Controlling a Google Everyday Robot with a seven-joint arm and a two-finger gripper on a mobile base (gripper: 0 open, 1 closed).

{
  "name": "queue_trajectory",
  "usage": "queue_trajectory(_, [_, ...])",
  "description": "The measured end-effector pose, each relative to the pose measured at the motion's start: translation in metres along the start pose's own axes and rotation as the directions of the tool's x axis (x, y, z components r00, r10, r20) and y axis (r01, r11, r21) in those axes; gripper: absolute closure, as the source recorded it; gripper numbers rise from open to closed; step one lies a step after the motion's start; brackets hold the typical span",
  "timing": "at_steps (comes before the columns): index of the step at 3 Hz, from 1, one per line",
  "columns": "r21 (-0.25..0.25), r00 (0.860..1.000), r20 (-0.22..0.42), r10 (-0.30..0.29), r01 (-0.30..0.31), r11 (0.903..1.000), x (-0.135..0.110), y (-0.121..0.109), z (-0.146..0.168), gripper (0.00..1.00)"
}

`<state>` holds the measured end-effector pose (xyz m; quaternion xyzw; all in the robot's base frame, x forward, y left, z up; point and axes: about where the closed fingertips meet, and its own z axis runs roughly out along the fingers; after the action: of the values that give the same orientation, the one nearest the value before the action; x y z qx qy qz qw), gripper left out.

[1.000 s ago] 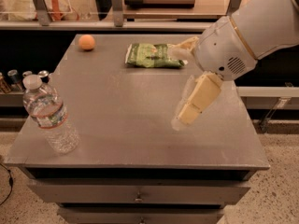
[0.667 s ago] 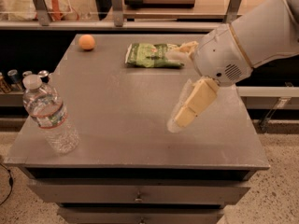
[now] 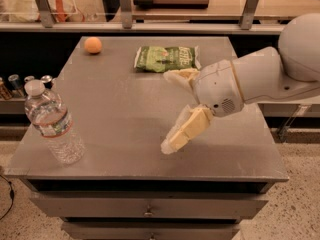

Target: Move water bottle near green jalapeno chip bag

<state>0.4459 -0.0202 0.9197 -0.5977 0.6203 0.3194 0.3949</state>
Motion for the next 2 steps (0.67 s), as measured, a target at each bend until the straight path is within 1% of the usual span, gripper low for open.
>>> queue_trajectory(1, [-0.041, 0.994, 0.103, 0.025, -0.021, 0.9989, 0.012, 0.003, 0.03, 0.0])
queue_trajectory(2, [-0.077, 0.98, 0.19, 0.049, -0.035, 0.9964, 0.017, 0.007, 0.053, 0.0])
